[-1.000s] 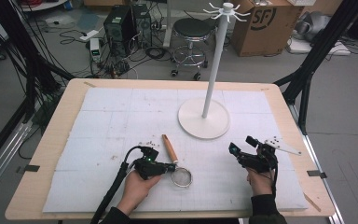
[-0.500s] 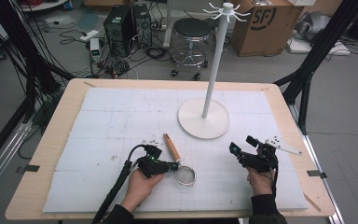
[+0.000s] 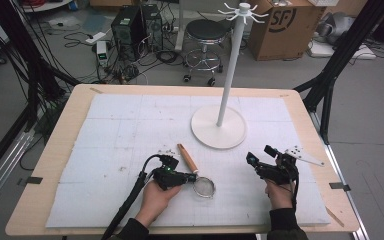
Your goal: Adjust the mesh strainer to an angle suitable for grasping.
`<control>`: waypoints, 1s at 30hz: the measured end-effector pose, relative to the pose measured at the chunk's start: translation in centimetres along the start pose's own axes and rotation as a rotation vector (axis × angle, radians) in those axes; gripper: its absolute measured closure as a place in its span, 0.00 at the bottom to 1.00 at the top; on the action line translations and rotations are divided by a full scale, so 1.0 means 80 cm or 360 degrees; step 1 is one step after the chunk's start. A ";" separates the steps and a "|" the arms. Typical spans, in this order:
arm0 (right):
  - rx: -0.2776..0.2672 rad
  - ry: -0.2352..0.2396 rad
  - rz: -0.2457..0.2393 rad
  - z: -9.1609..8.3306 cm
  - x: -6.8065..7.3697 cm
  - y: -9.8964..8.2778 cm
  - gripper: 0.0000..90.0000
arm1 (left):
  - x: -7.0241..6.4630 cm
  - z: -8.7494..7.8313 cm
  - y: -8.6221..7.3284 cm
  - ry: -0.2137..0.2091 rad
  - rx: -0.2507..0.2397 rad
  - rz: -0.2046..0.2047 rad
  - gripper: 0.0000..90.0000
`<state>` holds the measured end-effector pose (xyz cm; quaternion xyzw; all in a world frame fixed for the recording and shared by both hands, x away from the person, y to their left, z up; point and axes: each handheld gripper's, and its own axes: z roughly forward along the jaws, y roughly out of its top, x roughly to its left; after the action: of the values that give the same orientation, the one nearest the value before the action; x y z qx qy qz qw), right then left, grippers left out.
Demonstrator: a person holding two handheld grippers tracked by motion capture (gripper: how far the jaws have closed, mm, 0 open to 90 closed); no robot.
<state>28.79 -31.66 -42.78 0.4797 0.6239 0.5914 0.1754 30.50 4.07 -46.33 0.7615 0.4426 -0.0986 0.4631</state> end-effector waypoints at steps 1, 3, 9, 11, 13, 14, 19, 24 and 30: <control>0.0001 0.0000 0.0001 0.000 0.000 0.000 0.05 | 0.000 0.001 0.000 0.0001 0.0003 -0.0001 1.00; -0.0004 0.0001 0.0001 0.000 0.000 0.000 0.05 | -0.002 0.003 0.001 0.0007 0.0004 0.0003 1.00; 0.0002 0.0001 -0.0005 0.001 0.000 0.000 0.05 | -0.004 0.010 0.005 0.0004 0.0011 0.0018 1.00; 0.0002 0.0003 -0.0001 0.001 0.001 0.000 0.05 | -0.005 0.012 0.006 0.0005 0.0004 0.0011 1.00; 0.0003 0.0002 -0.0001 0.001 0.000 0.000 0.05 | -0.005 0.013 0.007 0.0006 0.0007 0.0018 1.00; 0.0001 0.0002 -0.0004 0.001 0.000 0.000 0.05 | -0.005 0.013 0.007 0.0005 0.0008 0.0019 1.00; 0.0003 0.0003 -0.0005 0.001 0.000 0.000 0.05 | -0.006 0.012 0.007 0.0025 0.0010 0.0033 1.00; 0.0009 0.0005 0.0001 0.001 0.000 0.000 0.05 | -0.009 0.008 0.006 0.0075 0.0031 0.0082 1.00; 0.0010 0.0004 -0.0001 0.001 0.000 -0.001 0.05 | -0.011 0.005 0.003 0.0090 0.0039 0.0103 0.97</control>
<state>28.85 -31.60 -42.84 0.4794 0.6261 0.5901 0.1732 30.24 3.24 -45.91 0.7835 0.4295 -0.0674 0.4440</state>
